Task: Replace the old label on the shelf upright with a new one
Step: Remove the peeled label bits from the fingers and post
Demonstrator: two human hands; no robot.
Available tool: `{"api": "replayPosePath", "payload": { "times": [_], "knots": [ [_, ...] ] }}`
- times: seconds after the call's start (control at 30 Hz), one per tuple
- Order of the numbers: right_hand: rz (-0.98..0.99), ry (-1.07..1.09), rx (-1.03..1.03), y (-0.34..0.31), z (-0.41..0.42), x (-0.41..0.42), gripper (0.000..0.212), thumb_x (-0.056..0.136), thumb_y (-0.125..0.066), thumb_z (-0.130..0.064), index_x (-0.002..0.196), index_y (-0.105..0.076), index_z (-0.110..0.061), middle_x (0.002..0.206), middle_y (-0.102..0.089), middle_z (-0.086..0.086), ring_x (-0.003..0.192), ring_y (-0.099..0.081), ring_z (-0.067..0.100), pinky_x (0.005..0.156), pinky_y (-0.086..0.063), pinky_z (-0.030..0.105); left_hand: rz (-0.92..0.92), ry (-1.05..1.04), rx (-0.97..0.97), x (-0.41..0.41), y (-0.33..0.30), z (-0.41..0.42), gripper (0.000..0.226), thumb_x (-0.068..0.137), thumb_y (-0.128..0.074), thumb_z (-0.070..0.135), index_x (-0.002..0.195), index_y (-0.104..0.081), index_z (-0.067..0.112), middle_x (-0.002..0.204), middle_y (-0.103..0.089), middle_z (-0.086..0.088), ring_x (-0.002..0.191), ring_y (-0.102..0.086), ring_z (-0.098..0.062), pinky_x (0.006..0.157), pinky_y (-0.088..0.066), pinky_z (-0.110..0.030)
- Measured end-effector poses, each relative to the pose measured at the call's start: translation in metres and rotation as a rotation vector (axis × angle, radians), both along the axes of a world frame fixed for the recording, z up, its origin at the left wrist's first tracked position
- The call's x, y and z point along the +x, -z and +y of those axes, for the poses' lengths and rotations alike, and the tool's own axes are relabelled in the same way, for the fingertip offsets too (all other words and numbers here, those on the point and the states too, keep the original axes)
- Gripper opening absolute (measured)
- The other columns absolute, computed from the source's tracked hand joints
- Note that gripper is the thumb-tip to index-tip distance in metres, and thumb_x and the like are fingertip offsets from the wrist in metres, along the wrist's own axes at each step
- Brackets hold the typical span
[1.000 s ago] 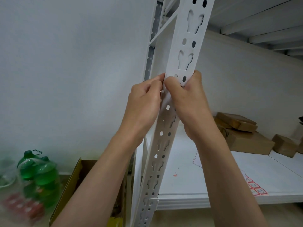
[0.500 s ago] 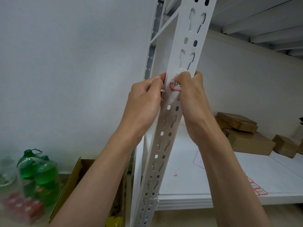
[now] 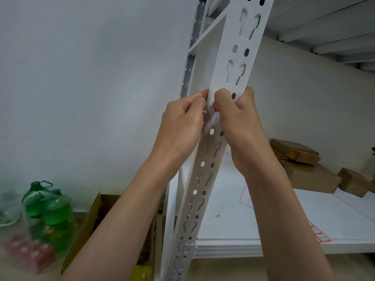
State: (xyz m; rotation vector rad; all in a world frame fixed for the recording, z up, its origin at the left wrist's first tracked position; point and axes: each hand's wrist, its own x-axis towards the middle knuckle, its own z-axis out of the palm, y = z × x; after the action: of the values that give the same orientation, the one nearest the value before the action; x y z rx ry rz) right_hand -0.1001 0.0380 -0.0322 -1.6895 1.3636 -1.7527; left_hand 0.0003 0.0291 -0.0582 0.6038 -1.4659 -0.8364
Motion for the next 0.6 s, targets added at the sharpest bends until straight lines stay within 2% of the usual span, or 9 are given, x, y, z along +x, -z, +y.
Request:
{"api": "replayPosePath", "payload": {
  "times": [0.17,0.3,0.43,0.6],
  "knots": [
    [-0.021,-0.013,0.017,0.0006,0.0007,-0.0012,0.021,0.100,-0.046,-0.030,0.118,-0.041,-0.020,0.092,-0.052,-0.011,0.076,-0.055,0.003,0.045,-0.041,0.007,0.003,0.000,-0.023,-0.0001,0.0000,0.0020,0.048,0.107,-0.040,0.023,0.079,-0.072,0.045,0.093,-0.075,0.005,0.096,-0.070,-0.016,0.096,-0.056,-0.040],
    [-0.063,-0.041,0.030,0.0030,0.0013,-0.0022,0.016,0.100,-0.044,-0.029,0.115,-0.041,-0.023,0.098,-0.054,-0.011,0.084,-0.056,0.003,0.054,-0.044,0.015,-0.010,-0.016,-0.015,0.0003,-0.0009,0.0040,0.062,0.108,-0.040,0.026,0.063,-0.069,0.057,0.077,-0.072,0.023,0.083,-0.069,0.000,0.085,-0.056,-0.020],
    [-0.063,-0.051,0.028,0.0029,0.0012,-0.0013,0.020,0.099,-0.046,-0.029,0.117,-0.042,-0.021,0.097,-0.054,-0.010,0.083,-0.058,0.002,0.056,-0.043,0.015,0.005,0.001,-0.041,0.0002,0.0004,0.0035,0.050,0.108,-0.041,0.024,0.075,-0.071,0.048,0.090,-0.076,0.011,0.091,-0.070,-0.011,0.088,-0.056,-0.029],
    [-0.075,-0.043,0.012,0.0019,-0.0003,-0.0002,0.022,0.098,-0.048,-0.027,0.118,-0.045,-0.019,0.096,-0.058,-0.007,0.083,-0.060,0.004,0.065,-0.047,0.021,0.003,-0.026,-0.027,0.0006,-0.0007,0.0033,0.063,0.108,-0.041,0.027,0.059,-0.066,0.058,0.072,-0.070,0.023,0.078,-0.066,0.001,0.078,-0.055,-0.017]
  ]
}}
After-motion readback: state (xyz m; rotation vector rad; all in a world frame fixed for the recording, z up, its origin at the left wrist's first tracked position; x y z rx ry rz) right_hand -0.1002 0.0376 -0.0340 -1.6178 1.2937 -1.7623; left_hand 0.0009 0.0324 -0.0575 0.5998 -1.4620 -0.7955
